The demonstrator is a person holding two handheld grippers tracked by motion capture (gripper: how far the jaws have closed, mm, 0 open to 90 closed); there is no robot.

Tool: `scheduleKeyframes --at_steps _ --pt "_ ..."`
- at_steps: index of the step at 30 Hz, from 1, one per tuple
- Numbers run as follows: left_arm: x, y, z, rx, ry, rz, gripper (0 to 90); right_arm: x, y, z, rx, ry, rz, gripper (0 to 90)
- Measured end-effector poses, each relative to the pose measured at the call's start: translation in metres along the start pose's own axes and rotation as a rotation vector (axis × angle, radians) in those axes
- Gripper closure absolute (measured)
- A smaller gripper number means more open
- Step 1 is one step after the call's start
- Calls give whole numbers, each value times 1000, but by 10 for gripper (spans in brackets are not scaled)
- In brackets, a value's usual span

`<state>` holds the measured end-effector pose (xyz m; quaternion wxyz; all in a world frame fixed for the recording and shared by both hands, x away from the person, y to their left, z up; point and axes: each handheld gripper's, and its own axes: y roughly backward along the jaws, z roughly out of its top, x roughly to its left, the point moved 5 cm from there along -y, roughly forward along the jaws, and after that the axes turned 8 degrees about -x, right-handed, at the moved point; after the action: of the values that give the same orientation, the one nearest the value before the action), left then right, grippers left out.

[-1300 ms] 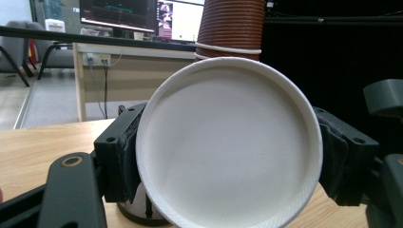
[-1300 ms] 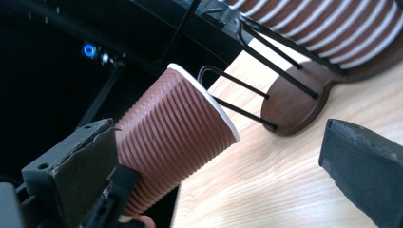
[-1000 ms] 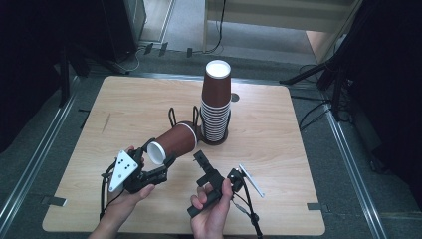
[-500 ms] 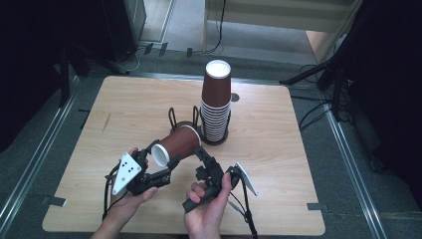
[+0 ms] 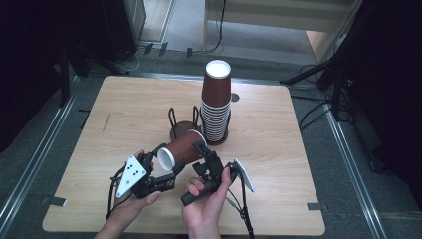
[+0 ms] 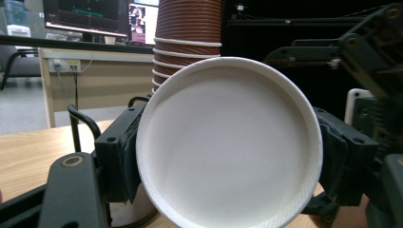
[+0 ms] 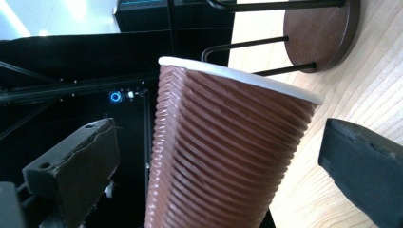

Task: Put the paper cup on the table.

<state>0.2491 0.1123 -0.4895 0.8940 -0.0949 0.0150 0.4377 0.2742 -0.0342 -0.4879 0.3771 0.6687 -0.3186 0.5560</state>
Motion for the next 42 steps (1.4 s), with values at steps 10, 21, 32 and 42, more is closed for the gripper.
scheduleKeyframes --at_steps 10,21,32,42 --pt "-5 0 1 -3 4 -25 238 -2 -7 1 -3 -1 -24 49" --pt "-10 -1 0 -6 -2 -51 240 -3 -11 4 -7 -21 13 28" --pt "-14 -2 -2 8 -20 -66 240 -8 -15 5 10 -36 10 59" --pt "-13 2 -2 31 -9 -57 229 -11 -16 5 47 -49 17 86"
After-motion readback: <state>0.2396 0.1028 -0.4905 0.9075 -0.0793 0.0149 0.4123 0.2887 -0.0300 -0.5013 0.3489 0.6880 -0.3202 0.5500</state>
